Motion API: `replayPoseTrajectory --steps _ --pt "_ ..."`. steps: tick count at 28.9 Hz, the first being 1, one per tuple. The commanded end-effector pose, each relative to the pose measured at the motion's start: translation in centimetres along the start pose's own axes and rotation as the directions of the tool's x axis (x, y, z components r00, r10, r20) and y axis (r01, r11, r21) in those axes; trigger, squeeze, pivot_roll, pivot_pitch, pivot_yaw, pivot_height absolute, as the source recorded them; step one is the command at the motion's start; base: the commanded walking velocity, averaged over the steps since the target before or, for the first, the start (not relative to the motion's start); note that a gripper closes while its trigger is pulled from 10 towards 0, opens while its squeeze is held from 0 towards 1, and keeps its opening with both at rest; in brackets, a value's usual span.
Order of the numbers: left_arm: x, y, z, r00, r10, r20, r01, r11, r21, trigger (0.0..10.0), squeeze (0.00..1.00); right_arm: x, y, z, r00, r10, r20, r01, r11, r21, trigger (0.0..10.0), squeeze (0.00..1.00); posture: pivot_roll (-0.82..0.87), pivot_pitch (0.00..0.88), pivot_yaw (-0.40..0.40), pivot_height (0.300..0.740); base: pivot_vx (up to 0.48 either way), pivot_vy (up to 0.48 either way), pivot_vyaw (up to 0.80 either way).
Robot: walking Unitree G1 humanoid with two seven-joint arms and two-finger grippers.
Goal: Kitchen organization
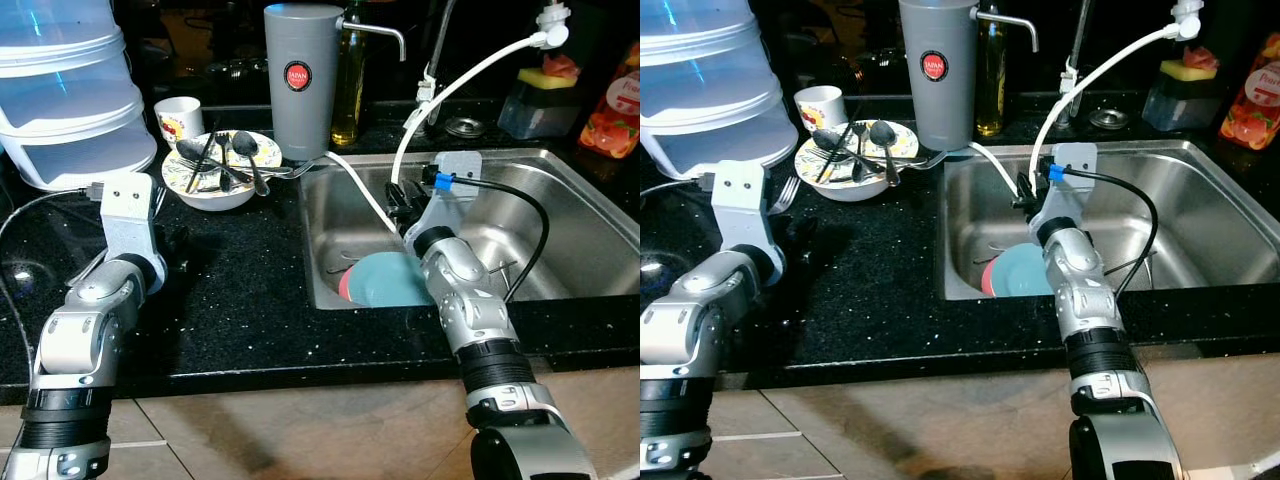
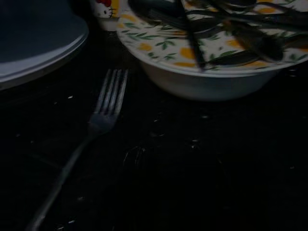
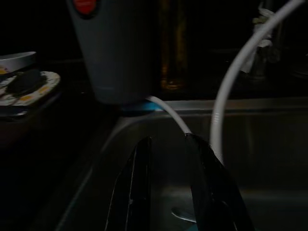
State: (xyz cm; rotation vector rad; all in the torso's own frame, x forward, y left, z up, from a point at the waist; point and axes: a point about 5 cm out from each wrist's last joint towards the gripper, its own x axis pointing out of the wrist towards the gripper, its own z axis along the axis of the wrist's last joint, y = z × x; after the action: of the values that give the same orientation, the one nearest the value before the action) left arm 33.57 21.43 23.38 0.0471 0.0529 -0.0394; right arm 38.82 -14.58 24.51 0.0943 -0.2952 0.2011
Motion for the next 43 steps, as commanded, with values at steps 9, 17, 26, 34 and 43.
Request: replayPoseTrajectory --steps 9,17,26,34,43 --pt "-0.2 -0.1 -0.3 1.000 -0.011 -0.018 0.012 1.000 0.010 10.0 0.00 -0.4 -0.2 -0.7 1.000 -0.007 -0.022 0.007 1.000 0.008 10.0 0.00 0.02 0.106 0.020 0.740 0.000 0.000 0.00" --pt "-0.1 -0.1 -0.2 1.000 -0.009 -0.015 0.009 1.000 0.019 10.0 0.00 -0.2 0.0 -0.7 1.000 0.000 -0.026 0.001 1.000 0.008 10.0 0.00 0.03 0.106 0.015 0.740 0.000 0.000 0.00" --pt "1.4 0.5 0.2 1.000 0.028 0.006 -0.028 0.999 -0.036 10.0 0.00 0.0 0.1 -0.9 0.999 0.007 -0.036 -0.006 1.000 0.013 10.0 0.00 0.03 0.131 -0.007 0.740 0.000 0.000 0.00" --pt "3.2 0.2 1.2 0.996 0.069 0.063 -0.047 0.952 -0.303 10.0 1.00 0.2 0.0 -0.4 1.000 0.012 -0.029 -0.012 1.000 0.005 10.0 0.00 0.02 0.143 -0.004 0.740 0.000 0.000 0.00" --pt "4.3 -1.1 2.0 0.992 -0.012 0.129 0.074 0.868 -0.490 10.0 1.00 0.1 -0.1 -0.3 1.000 0.011 -0.025 -0.011 1.000 -0.005 10.0 0.00 0.01 0.152 0.001 0.740 0.000 0.000 0.00"
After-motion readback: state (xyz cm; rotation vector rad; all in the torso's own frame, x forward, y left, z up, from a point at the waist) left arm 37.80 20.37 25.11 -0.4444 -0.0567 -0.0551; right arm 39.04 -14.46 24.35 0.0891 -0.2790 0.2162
